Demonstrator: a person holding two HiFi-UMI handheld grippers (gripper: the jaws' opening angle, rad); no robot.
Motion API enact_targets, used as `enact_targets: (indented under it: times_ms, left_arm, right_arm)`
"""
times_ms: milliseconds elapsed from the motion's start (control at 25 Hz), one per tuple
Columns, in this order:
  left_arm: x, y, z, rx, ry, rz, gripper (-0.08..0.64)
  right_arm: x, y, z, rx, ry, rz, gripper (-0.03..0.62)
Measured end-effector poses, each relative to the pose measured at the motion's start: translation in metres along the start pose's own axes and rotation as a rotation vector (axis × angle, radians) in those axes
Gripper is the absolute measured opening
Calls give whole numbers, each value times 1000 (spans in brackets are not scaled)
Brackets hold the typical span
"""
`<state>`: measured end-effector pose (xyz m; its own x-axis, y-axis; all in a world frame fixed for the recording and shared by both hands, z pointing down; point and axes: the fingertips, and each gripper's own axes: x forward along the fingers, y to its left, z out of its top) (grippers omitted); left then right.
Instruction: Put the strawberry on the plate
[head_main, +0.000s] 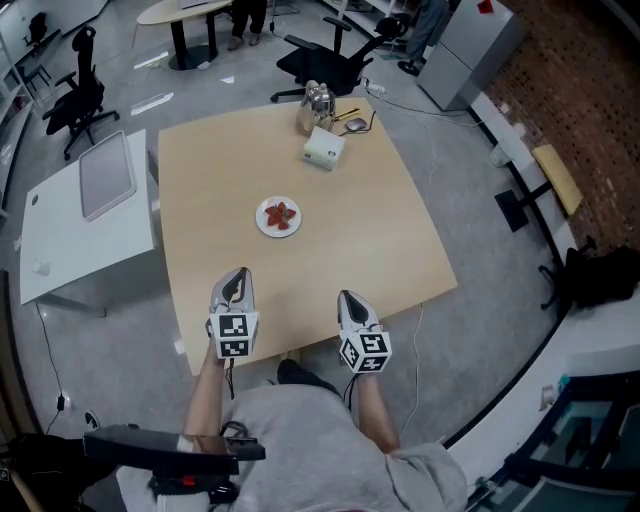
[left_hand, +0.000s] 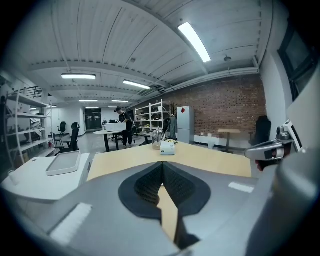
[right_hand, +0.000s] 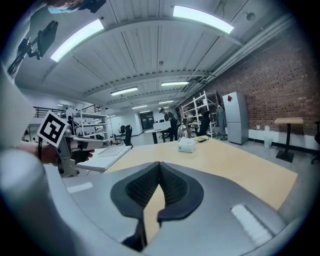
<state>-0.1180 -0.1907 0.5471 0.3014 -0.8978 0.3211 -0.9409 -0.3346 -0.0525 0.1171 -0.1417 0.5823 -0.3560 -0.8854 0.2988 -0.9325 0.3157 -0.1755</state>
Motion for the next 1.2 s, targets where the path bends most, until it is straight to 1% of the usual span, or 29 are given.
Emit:
enact_targets:
  times_ms: [200, 360, 640, 880, 1000, 1200]
  left_arm:
    - [-31, 3, -2, -10, -22, -1, 20]
    - [-55, 4, 0, -15, -40, -1, 20]
    - [-95, 3, 3, -13, -68, -10, 20]
    - [-128, 1, 5, -23, -83, -5, 20]
    - [-141, -2, -1, -16, -96, -10, 20]
    - [-163, -7, -8, -18, -90, -20, 20]
  right_arm:
    - [-15, 17, -1, -11, -16, 9, 6]
    - [-30, 32, 3, 4, -51, 35, 6]
    - [-56, 52, 2, -13, -74, 36, 6]
    - [-79, 63, -3, -23, -76, 37, 6]
    - [-90, 66, -10, -23, -74, 36, 6]
    - [-107, 75, -19, -23, -73, 30, 6]
